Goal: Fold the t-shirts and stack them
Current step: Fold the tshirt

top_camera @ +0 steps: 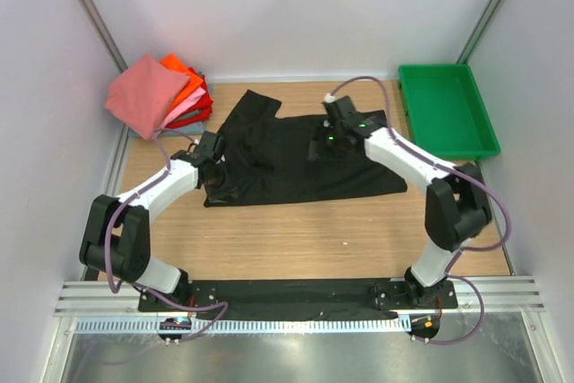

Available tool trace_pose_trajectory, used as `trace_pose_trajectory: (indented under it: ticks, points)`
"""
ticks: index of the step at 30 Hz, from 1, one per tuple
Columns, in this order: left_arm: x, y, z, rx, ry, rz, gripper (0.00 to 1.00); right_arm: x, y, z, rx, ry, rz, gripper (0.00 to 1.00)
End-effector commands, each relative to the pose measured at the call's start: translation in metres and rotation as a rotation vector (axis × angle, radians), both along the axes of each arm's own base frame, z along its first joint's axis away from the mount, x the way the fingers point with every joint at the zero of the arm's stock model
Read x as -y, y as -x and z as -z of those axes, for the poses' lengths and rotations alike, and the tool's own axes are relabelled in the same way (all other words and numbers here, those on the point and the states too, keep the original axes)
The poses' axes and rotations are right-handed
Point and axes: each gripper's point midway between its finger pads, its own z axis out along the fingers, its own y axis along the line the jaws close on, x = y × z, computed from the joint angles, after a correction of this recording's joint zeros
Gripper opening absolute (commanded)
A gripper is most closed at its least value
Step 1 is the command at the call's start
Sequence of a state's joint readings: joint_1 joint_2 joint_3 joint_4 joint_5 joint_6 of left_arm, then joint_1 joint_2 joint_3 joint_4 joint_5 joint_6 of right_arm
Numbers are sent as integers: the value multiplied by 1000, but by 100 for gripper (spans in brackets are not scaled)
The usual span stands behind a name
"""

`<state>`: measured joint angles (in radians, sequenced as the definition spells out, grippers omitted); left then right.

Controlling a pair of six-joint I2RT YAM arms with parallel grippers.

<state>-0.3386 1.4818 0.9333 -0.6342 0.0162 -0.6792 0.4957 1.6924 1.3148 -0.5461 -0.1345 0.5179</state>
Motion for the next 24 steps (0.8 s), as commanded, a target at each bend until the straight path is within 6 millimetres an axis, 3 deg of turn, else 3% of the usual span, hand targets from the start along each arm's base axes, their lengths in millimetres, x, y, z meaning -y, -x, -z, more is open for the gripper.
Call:
trace_pose_trajectory:
  ticks: [1,3,4,5,6,8,9,12,21,24]
  points:
    - [14,-24,2,105,82,-66,37,-49,-8,-17,70,1,-116,58]
    - [11,-21,12,97,74,-86,33,-75,-9,-25,95,11,-167,58]
    - [8,-15,20,80,64,-91,31,-83,-11,-6,68,45,-186,58]
    - [7,-12,23,74,64,-97,31,-87,-9,-2,48,61,-200,58]
    - [7,-12,25,77,68,-104,29,-103,-12,-10,65,47,-227,57]
    - [4,-3,33,59,65,-112,28,-114,-12,10,14,66,-247,56]
    - [0,-4,34,72,49,-130,28,-127,-14,3,30,46,-263,52]
    - [-1,2,41,68,56,-134,27,-149,-14,13,1,19,-285,47]
    - [-11,17,52,47,28,-132,25,-192,-14,40,-51,-39,-328,38]
    - [-15,24,57,38,22,-136,15,-199,-19,50,-62,-47,-327,36]
